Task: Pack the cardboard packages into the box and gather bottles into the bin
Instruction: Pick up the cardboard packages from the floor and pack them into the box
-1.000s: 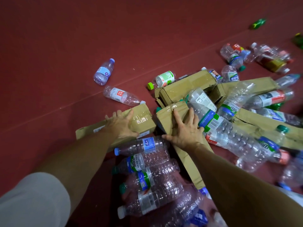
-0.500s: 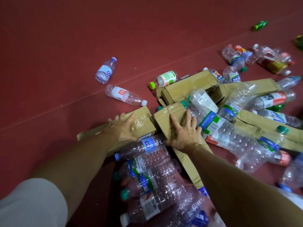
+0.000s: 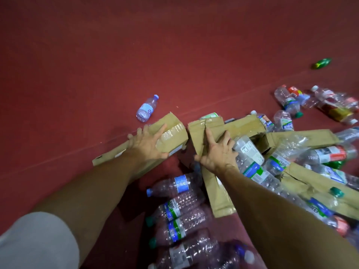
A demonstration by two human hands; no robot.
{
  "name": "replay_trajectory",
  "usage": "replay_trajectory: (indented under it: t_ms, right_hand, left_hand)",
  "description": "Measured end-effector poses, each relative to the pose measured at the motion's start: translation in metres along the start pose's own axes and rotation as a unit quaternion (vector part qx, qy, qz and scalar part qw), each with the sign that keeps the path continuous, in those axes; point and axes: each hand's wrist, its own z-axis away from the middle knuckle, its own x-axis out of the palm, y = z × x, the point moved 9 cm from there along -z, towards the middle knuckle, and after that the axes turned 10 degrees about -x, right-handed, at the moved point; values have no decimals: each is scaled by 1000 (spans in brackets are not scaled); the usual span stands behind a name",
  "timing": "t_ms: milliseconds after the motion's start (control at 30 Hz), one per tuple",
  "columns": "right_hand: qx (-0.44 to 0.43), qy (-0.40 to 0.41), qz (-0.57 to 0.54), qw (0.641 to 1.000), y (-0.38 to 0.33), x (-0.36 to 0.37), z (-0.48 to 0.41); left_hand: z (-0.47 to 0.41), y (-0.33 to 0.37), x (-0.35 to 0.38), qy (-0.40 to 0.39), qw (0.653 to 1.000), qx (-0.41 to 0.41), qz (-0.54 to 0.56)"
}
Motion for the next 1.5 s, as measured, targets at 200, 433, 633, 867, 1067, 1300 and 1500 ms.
replay_trajectory:
  t_ms: [200,433,633,867,1067,1300,1500]
  right_hand:
    - [-10,-4,3,1000,-24,-135,11]
    - [-22,0,17,1000,-78,-334,49]
    - [-36,-9,13,999,-135,-491,85]
    - [-104,7,26,994,-185,-623,109]
    - [-203,4,40,978,-227,-674,147]
    - [-334,-11,53,941,-335,-683,225]
    - [-457,-29,55,887,-463,-661,336]
  left_hand:
    - [28,-13,-149,6,1000,-18,10]
    - [80,-43,-359,12,999,-9,28]
    - [129,-85,-517,6,998,-41,40]
    - [195,-120,-633,7,995,-84,59]
    - [276,-153,-688,36,976,-191,99]
    - [416,-249,-691,30,932,-347,106]
    - [577,-349,-671,39,863,-486,132]
